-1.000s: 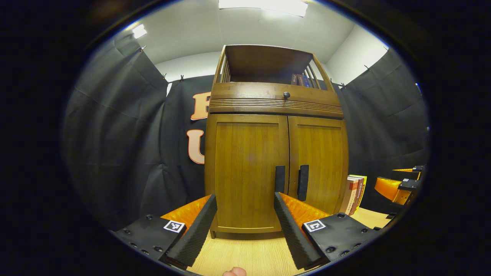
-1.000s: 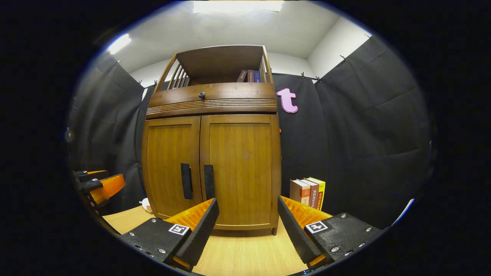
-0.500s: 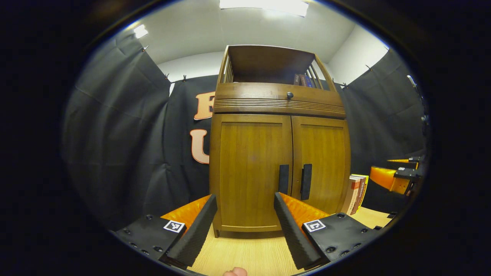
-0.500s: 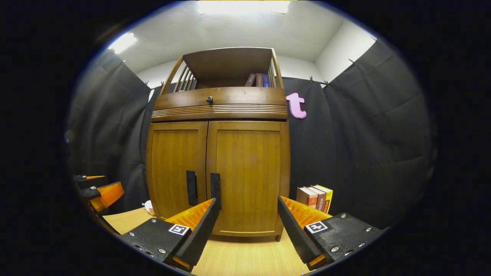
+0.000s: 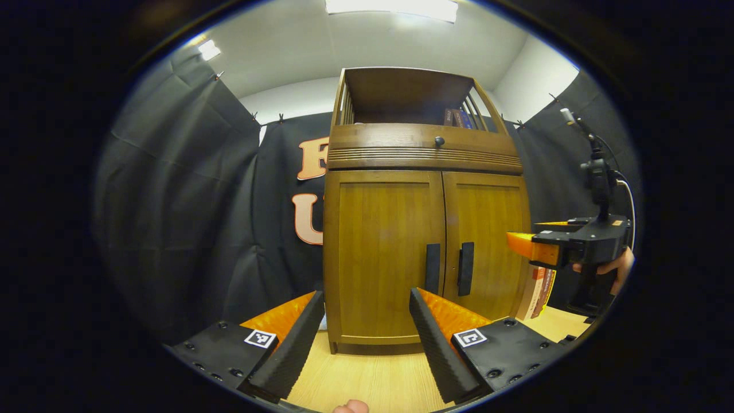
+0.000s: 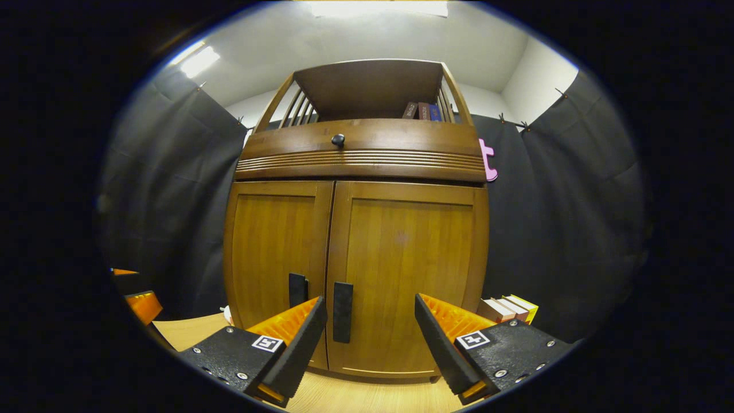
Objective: Open the right door of the double-door shoe cabinet with the right hand, and open the left door with the left hand.
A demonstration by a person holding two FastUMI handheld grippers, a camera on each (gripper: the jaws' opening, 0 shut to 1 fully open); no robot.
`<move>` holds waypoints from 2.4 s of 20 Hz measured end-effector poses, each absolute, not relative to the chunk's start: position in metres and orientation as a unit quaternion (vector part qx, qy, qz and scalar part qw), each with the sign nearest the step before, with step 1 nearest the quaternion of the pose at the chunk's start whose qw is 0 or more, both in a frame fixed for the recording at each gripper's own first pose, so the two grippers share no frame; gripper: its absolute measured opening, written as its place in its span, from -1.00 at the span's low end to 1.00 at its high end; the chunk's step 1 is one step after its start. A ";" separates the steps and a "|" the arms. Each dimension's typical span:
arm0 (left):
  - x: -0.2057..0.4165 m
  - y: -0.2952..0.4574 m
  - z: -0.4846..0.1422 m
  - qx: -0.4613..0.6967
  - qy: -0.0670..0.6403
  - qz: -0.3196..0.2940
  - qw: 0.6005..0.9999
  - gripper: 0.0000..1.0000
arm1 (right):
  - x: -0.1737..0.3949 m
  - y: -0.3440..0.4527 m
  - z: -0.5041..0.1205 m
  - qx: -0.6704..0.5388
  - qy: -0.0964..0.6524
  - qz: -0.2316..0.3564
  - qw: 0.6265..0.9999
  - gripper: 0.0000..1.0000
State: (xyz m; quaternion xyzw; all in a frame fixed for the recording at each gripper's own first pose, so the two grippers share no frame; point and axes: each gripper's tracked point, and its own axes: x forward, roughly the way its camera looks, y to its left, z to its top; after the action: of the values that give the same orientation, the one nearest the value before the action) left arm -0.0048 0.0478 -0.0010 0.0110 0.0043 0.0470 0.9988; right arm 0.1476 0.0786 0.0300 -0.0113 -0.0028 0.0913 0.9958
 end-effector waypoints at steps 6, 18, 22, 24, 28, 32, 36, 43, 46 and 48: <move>-0.008 0.055 -0.001 0.014 0.002 0.058 0.998 0.89 | 0.192 0.118 0.000 0.007 0.015 0.114 0.993 0.96; -0.010 0.064 -0.005 0.014 0.006 0.069 0.997 0.94 | 0.261 0.123 -0.050 0.060 0.078 0.081 0.992 0.63; -0.012 0.073 -0.005 0.013 0.004 0.080 0.997 0.93 | 0.271 0.128 -0.052 0.070 0.084 0.082 0.991 0.41; -0.010 0.078 -0.005 0.017 0.005 0.086 0.996 0.87 | 0.273 0.130 -0.052 0.043 0.076 0.079 0.993 0.48; -0.010 0.078 -0.004 0.018 0.007 0.085 0.996 0.93 | 0.269 0.141 -0.055 0.054 0.071 0.081 0.993 -0.19; -0.009 0.077 0.001 0.026 0.000 0.083 0.996 0.89 | 0.272 0.144 -0.054 0.051 0.070 0.090 0.992 -0.40; -0.011 0.072 0.000 0.020 -0.002 0.075 0.997 0.87 | 0.274 0.142 -0.054 0.049 0.066 0.088 0.993 -0.40; -0.018 0.065 0.002 0.020 0.002 0.067 0.998 0.89 | 0.270 0.142 -0.053 0.053 0.071 0.087 0.992 -0.47; -0.019 0.064 0.005 0.026 -0.001 0.069 0.997 0.89 | 0.260 0.143 -0.055 0.055 0.076 0.099 0.991 -0.48; -0.022 0.060 0.003 0.021 0.000 0.067 0.998 0.89 | 0.250 0.140 -0.054 0.052 0.079 0.102 0.990 -0.47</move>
State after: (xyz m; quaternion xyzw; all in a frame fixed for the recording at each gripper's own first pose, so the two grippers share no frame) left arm -0.0218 0.0603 0.0032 0.0207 0.0005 0.0671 0.9975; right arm 0.2505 0.1401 -0.0542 0.0522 0.0787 0.1023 0.9903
